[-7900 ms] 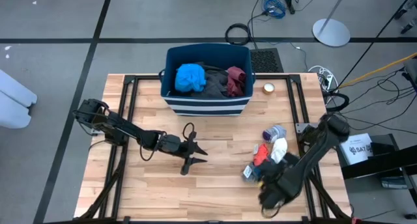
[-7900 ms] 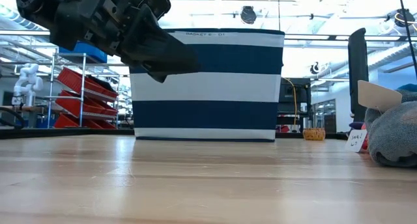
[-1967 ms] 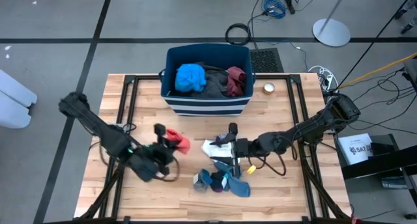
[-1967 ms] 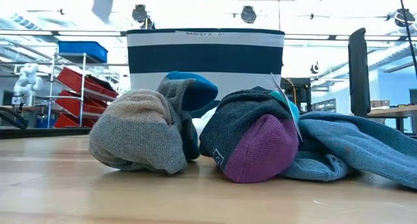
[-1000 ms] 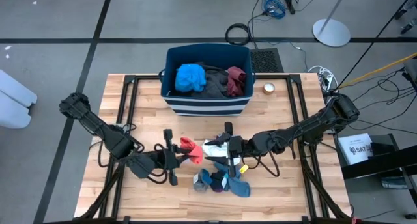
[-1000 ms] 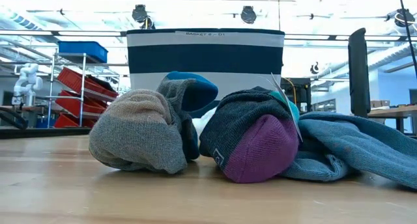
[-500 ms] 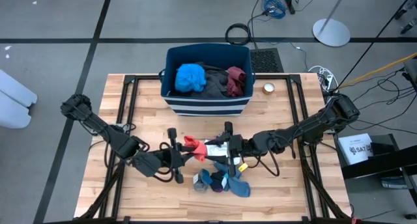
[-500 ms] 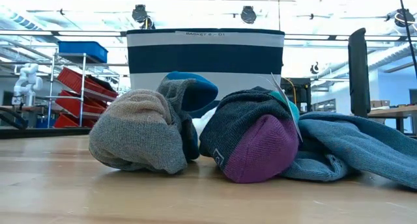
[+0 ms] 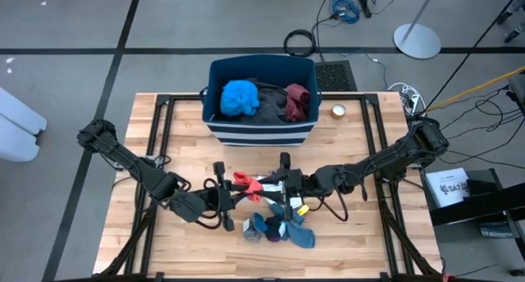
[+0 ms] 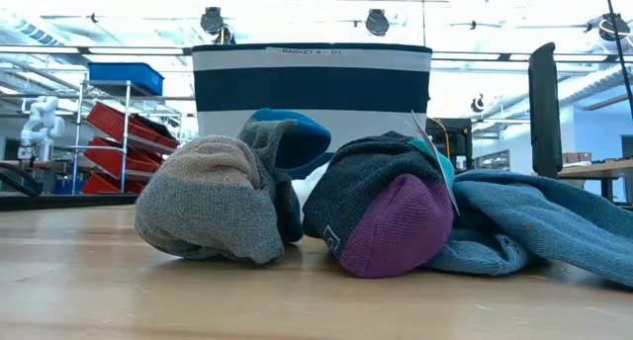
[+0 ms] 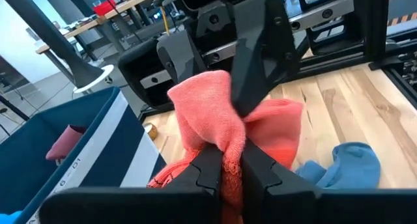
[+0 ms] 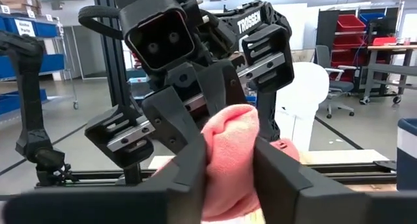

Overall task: Sort clothes
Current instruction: Put the orange sock into the blue laundry bin

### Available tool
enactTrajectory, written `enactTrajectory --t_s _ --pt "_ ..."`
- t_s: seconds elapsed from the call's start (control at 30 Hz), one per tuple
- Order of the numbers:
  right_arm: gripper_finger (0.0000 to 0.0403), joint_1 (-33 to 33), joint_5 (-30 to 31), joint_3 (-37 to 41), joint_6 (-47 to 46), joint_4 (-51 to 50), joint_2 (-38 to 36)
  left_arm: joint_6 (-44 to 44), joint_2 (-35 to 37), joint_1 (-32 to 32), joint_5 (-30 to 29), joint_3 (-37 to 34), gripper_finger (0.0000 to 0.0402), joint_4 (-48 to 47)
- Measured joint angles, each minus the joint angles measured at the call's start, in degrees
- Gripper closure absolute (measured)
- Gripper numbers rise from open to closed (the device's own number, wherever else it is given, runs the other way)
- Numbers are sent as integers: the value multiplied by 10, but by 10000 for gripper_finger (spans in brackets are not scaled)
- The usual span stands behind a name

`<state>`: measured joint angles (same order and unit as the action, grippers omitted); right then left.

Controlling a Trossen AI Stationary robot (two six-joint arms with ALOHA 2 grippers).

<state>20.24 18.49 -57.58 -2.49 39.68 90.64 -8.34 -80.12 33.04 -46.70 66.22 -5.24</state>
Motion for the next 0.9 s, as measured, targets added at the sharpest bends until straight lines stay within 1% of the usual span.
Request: enactTrajectory --t_s 0.2,0.23,0.37,0.43,0.5,0.6,0.77,0.9 --pt "385 -3 -3 0 4 -1 0 1 0 0 0 0 370 -2" --pt "391 -3 -4 0 7 -2 0 1 0 0 0 0 370 -3" --pt "390 -3 -3 0 4 -4 -2 4 0 0 -3 0 369 -6" --pt "392 -3 -1 0 9 -8 -5 -2 0 0 -18 0 361 -11" --pt "396 -3 2 0 22 -13 -10 -29 0 0 -53 0 343 -12" --pt "398 -5 5 0 33 -29 -19 -57 4 1 -95 0 305 -11" --pt "399 -16 28 0 34 -95 -31 -57 17 -5 -120 0 233 -15" --pt "399 -26 26 0 52 -103 -43 -54 35 -5 -134 0 194 -19"
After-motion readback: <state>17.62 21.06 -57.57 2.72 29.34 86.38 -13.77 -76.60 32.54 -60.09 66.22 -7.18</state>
